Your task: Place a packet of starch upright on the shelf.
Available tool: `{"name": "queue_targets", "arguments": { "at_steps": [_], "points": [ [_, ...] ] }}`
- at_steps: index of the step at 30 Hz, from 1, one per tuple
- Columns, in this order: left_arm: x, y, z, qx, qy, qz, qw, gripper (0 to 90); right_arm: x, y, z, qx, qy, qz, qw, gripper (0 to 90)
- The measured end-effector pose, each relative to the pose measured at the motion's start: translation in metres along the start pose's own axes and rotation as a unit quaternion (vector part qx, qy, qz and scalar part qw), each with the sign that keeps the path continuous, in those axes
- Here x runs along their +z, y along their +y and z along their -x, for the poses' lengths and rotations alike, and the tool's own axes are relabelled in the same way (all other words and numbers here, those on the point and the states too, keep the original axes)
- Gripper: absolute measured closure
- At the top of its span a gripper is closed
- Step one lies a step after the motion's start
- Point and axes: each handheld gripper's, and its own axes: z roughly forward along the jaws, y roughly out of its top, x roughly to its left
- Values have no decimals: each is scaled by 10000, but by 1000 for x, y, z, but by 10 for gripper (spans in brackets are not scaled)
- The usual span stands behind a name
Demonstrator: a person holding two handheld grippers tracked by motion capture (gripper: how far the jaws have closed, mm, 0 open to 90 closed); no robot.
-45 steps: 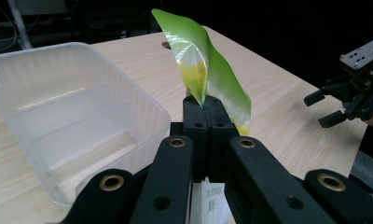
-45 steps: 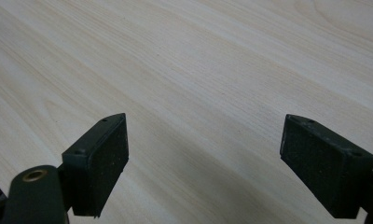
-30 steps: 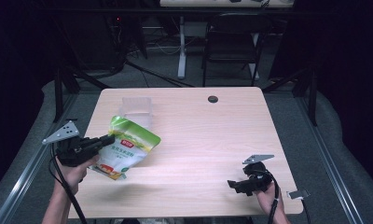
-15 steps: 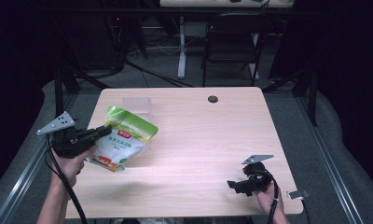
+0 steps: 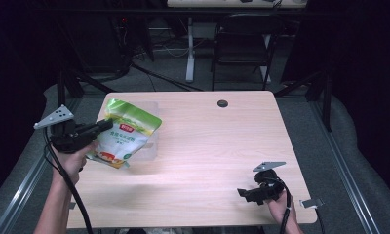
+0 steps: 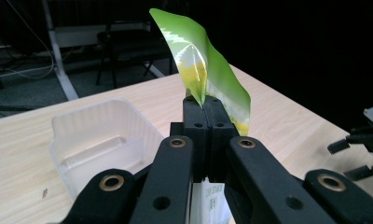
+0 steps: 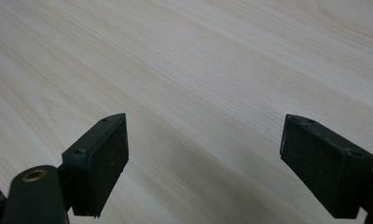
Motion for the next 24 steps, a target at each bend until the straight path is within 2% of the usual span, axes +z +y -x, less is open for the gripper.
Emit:
{"name": "queue_targets", "arguments": {
  "at_steps": [3, 9, 19, 24],
  "points": [
    [1, 5, -2, 25, 50, 4, 10000, 900, 0, 0, 0, 11, -7, 8, 10000, 148],
    [6, 12, -10, -66, 24, 126, 9999, 900, 0, 0, 0, 11, 10, -8, 10000, 148],
    [15, 28, -19, -66, 167, 222, 9996, 900, 0, 0, 0, -13, 6, -25, 10000, 149],
    [22, 31, -22, -90, 246, 279, 9993, 900, 0, 0, 0, 0, -6, -9, 10000, 149]
  ]
}}
